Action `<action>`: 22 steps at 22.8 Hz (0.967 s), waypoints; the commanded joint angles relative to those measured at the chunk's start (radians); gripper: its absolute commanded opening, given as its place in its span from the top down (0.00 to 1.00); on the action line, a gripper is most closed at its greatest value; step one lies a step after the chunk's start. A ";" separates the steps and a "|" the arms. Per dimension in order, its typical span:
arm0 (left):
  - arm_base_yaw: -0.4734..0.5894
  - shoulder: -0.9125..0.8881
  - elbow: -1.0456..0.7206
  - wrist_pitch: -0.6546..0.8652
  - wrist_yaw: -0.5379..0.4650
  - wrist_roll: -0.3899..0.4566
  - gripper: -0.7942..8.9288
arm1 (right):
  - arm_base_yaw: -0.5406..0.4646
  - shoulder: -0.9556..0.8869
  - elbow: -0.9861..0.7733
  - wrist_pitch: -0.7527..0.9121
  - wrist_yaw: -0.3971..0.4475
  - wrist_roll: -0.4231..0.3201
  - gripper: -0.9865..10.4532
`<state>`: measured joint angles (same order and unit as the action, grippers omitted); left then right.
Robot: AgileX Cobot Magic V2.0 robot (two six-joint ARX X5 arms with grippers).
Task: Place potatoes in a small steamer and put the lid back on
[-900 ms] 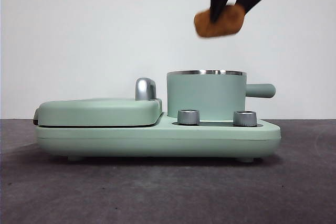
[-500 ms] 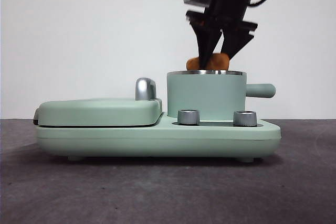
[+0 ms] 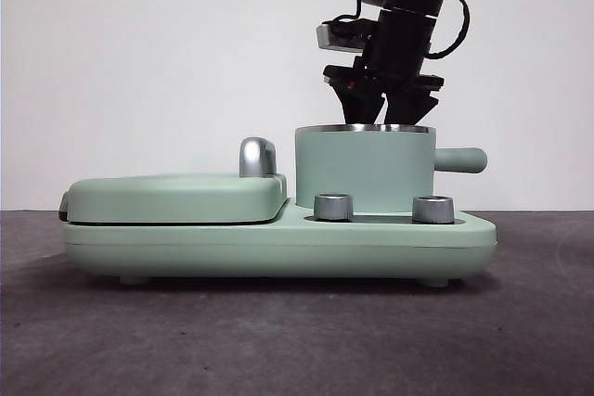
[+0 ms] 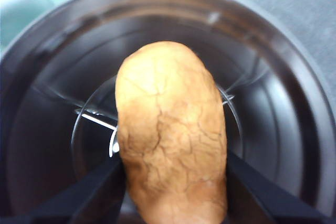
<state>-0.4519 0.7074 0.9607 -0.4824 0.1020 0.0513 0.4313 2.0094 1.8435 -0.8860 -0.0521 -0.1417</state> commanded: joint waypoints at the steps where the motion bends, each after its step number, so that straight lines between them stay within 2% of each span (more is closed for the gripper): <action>1: -0.004 -0.002 0.014 0.033 -0.002 -0.001 0.90 | 0.005 0.018 0.029 0.005 0.001 -0.009 0.73; 4: -0.004 -0.002 0.014 0.033 -0.002 -0.001 0.90 | 0.005 0.018 0.029 0.018 0.000 -0.008 0.56; 5: -0.004 -0.002 0.014 0.033 -0.002 -0.001 0.90 | 0.005 0.018 0.029 0.018 0.000 -0.008 0.53; 8: -0.004 -0.002 0.014 0.032 -0.002 0.000 0.90 | 0.010 -0.008 0.035 0.017 -0.011 -0.008 0.53; 11: -0.004 -0.002 0.014 0.033 -0.002 0.000 0.90 | 0.028 -0.155 0.037 0.048 -0.011 0.002 0.69; 14: -0.004 0.010 0.014 0.034 -0.001 0.000 0.90 | 0.031 -0.354 0.036 0.018 -0.011 0.029 0.69; 19: -0.004 0.056 0.014 0.042 0.019 0.010 0.90 | 0.031 -0.594 0.019 -0.193 -0.006 0.029 0.69; 22: -0.004 0.088 0.014 0.081 0.049 0.012 0.90 | 0.031 -0.720 -0.069 -0.200 0.011 0.033 0.69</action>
<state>-0.4519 0.7895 0.9607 -0.4484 0.1406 0.0566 0.4572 1.3170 1.7824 -1.0882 -0.0483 -0.1246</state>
